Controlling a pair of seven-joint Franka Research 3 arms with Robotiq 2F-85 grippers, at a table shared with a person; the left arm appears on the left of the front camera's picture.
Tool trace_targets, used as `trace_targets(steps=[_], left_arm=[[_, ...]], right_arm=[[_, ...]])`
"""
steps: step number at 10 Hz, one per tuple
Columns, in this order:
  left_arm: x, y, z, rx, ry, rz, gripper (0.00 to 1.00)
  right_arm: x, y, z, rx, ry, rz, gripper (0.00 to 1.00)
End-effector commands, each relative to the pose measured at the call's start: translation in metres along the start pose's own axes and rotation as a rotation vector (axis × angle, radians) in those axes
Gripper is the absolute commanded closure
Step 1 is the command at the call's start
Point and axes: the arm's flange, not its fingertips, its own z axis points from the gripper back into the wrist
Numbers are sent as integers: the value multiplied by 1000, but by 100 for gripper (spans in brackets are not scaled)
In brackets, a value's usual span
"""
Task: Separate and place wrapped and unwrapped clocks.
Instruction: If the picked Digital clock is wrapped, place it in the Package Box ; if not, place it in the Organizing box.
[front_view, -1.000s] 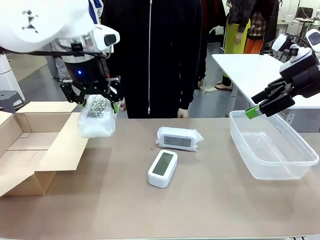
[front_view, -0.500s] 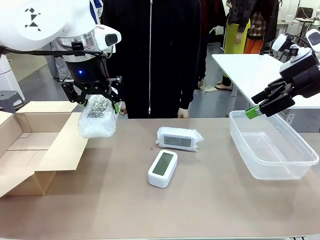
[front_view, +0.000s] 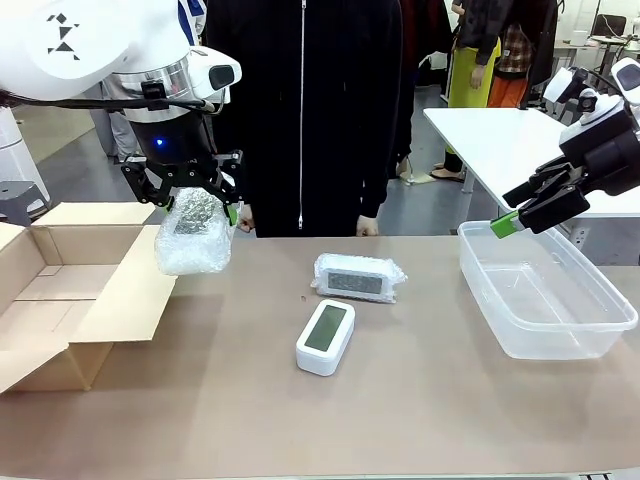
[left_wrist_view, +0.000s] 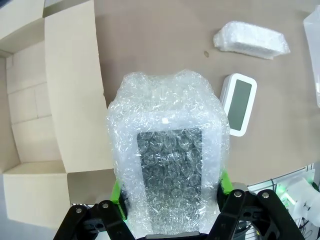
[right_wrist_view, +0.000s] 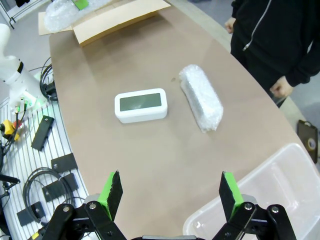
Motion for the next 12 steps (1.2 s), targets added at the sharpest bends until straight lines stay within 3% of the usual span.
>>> trace_targets(steps=[1, 8, 9, 11, 12], left_arm=[[-1, 2, 2, -3, -3, 6, 60], [-1, 2, 2, -3, -3, 6, 60], [0, 0, 0, 2, 0, 1, 20], [24, 84, 10, 140, 71, 90, 20], [37, 138, -2, 131, 132, 151, 20]], right_arm=[[0, -3, -3, 22, -22, 7, 0], [0, -3, -3, 22, -22, 7, 0], [0, -3, -3, 22, -22, 7, 0], [0, -3, -3, 22, -22, 7, 0], [0, -3, -3, 22, -22, 7, 0]])
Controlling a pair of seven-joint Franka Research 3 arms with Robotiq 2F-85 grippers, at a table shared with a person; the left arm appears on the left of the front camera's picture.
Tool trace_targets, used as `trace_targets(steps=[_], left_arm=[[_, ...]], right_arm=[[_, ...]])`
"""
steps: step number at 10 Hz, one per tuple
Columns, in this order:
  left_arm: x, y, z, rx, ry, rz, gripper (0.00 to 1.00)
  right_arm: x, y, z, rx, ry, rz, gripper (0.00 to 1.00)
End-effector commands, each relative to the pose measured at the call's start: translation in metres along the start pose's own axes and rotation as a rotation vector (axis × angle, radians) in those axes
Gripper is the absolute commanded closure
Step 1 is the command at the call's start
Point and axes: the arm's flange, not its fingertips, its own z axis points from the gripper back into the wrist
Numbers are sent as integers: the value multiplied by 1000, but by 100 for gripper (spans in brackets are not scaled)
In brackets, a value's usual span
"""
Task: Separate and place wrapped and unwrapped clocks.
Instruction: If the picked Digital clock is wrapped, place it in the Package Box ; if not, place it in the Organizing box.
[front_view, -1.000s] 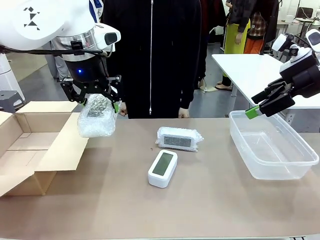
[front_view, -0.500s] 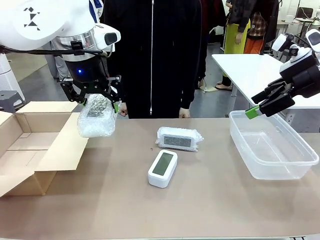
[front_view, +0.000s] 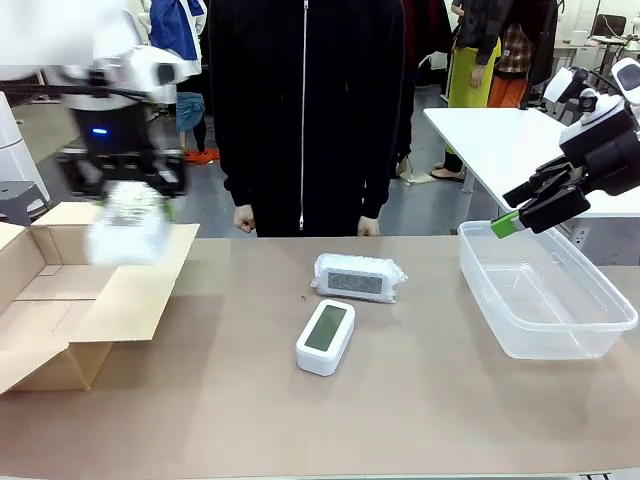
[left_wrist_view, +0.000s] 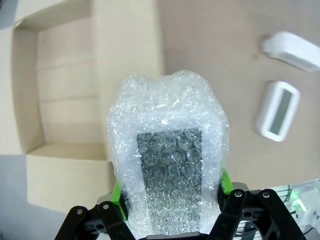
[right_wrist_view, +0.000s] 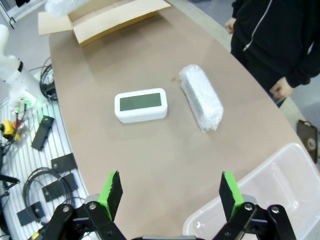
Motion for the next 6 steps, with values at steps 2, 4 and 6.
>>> trace_targets(steps=[2, 4, 6], left_arm=[[42, 118, -42, 15, 58, 130, 20], [73, 148, -89, -26, 16, 22, 20], [102, 149, -133, -23, -11, -31, 20]], right_arm=[[0, -3, -3, 23, -22, 8, 0], [0, -3, -3, 23, -22, 8, 0], [0, -3, -3, 23, -22, 8, 0]])
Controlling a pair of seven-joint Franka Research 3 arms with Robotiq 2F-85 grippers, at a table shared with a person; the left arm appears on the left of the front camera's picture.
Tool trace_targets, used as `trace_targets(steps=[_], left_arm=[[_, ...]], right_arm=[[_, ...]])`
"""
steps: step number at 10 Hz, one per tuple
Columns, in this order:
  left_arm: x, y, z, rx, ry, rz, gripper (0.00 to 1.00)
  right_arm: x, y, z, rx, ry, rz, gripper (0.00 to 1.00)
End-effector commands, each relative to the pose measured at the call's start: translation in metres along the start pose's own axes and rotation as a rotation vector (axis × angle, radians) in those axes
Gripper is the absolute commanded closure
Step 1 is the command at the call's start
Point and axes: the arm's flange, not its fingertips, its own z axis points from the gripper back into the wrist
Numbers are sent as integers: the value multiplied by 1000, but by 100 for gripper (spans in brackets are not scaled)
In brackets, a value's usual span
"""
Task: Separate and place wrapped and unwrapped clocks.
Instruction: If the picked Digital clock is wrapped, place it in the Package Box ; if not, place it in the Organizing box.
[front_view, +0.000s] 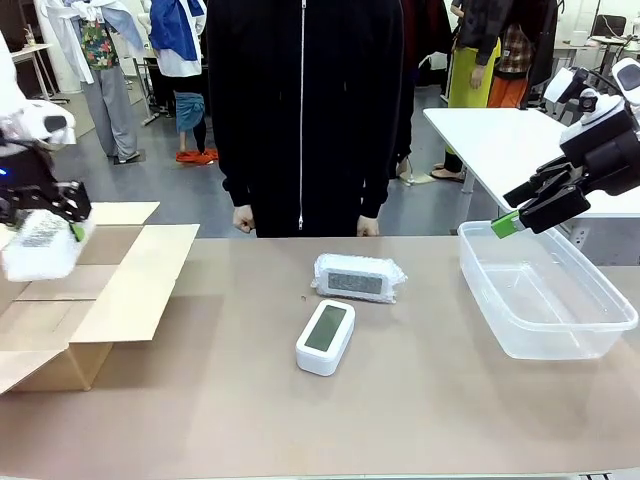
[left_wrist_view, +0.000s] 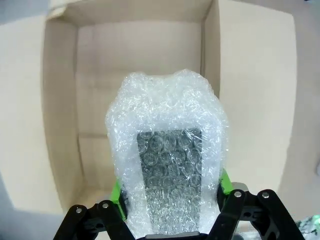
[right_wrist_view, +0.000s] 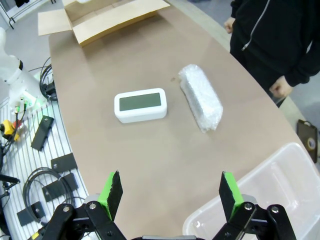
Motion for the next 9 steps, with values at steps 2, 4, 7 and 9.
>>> trace_targets(steps=[2, 4, 7, 9], left_arm=[[20, -8, -36, 33, -10, -23, 20], [12, -16, -39, -18, 24, -57, 20], [20, -10, -52, 5, 10, -30, 20], [32, -4, -61, 11, 3, -50, 20]], right_arm=[[0, -2, -3, 24, -23, 9, 0], [0, -2, -3, 24, -23, 9, 0], [0, -2, -3, 24, -23, 9, 0], [0, -2, -3, 24, -23, 9, 0]])
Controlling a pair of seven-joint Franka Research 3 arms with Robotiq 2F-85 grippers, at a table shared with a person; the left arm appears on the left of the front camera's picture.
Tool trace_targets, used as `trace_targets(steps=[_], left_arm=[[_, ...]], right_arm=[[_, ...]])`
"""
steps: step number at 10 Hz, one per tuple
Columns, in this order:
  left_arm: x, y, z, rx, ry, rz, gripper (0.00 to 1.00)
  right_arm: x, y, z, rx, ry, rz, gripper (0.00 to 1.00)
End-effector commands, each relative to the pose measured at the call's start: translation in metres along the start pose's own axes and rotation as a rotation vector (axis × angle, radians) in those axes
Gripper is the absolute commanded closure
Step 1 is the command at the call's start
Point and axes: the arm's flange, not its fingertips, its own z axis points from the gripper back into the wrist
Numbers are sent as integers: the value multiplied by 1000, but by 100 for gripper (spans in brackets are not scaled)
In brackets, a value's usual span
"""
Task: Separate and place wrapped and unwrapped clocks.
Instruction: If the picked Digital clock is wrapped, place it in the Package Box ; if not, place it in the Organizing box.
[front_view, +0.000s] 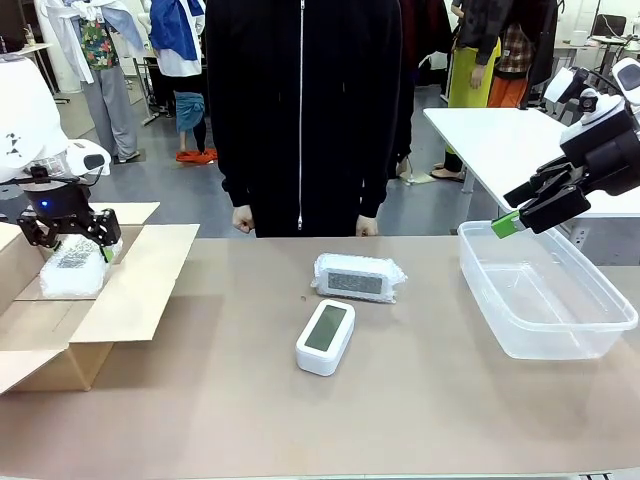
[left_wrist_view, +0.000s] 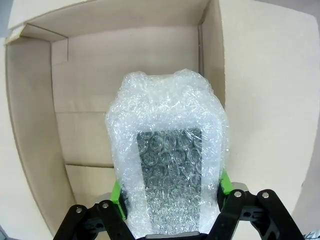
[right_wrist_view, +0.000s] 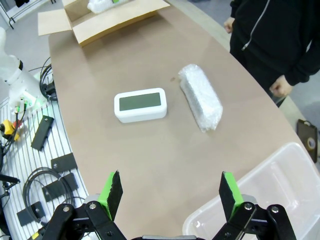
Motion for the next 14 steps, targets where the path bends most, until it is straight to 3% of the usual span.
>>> trace_targets(steps=[1, 8, 9, 14], left_arm=[[17, 11, -9, 4, -35, -28, 20], [40, 7, -49, 45, -34, -26, 20], [40, 9, -49, 42, -24, -36, 0], [40, 14, -46, 36, 20, -77, 0]], right_arm=[[0, -2, -3, 24, -23, 9, 0], [0, -2, -3, 24, -23, 9, 0], [0, -2, -3, 24, -23, 9, 0], [0, -2, -3, 24, -23, 9, 0]])
